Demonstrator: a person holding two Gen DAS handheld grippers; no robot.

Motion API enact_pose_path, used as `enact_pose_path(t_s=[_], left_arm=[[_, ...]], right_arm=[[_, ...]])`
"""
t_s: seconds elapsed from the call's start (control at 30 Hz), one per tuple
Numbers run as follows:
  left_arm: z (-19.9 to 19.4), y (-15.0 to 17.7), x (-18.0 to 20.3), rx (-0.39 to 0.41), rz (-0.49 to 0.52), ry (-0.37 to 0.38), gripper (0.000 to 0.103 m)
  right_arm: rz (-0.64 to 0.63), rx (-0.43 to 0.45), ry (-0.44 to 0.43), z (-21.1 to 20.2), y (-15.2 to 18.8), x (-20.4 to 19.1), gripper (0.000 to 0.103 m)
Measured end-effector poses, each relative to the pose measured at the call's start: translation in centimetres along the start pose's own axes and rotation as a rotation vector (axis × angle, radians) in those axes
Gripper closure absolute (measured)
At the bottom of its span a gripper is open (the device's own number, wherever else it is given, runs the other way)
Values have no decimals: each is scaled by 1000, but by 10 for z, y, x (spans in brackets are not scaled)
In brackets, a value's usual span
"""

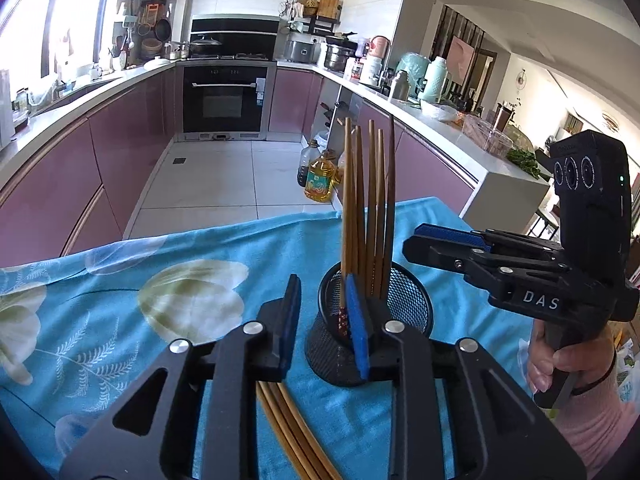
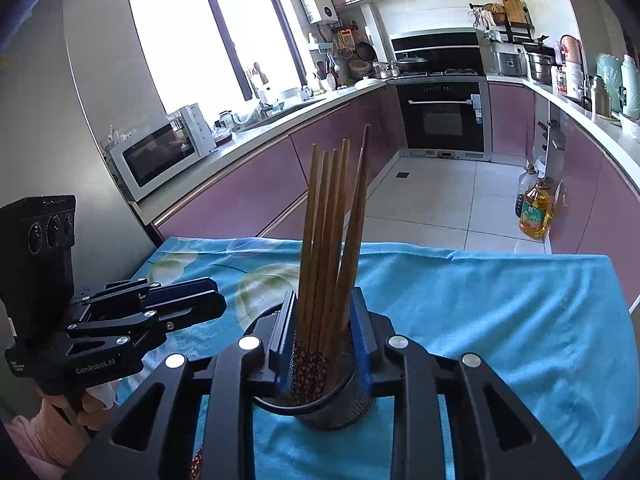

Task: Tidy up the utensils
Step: 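Withdraw both tools from the cup back to the remaining chopsticks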

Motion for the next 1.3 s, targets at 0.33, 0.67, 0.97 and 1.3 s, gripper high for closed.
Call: enact_pose_path(t_s=[0.33,0.67,0.97,1.3], left_arm=[[-45,54,-40,36,-51,-104,47],[-41,136,-67,-73,-96,-177,39],[-32,160,-64,-122,-126,-175,39],[-23,165,-53,-144,-100,-157,39]], right_arm=[[-105,9,-113,-25,43,-55,57],[-115,-210,-94,35,124,-80,57],[-118,-250,-30,50,144,-84,57],[-162,-257,24,55,149,-85,57]])
Point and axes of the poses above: each gripper's, at about its wrist camera, not at the fingertips, and z roughly the way its jaws point, x to its right, y to its underside, the point moved 8 cm from there along z, roughly the way its jaws point, and after that the axes turned 3 degrees about -x, right-handed, at the moved point
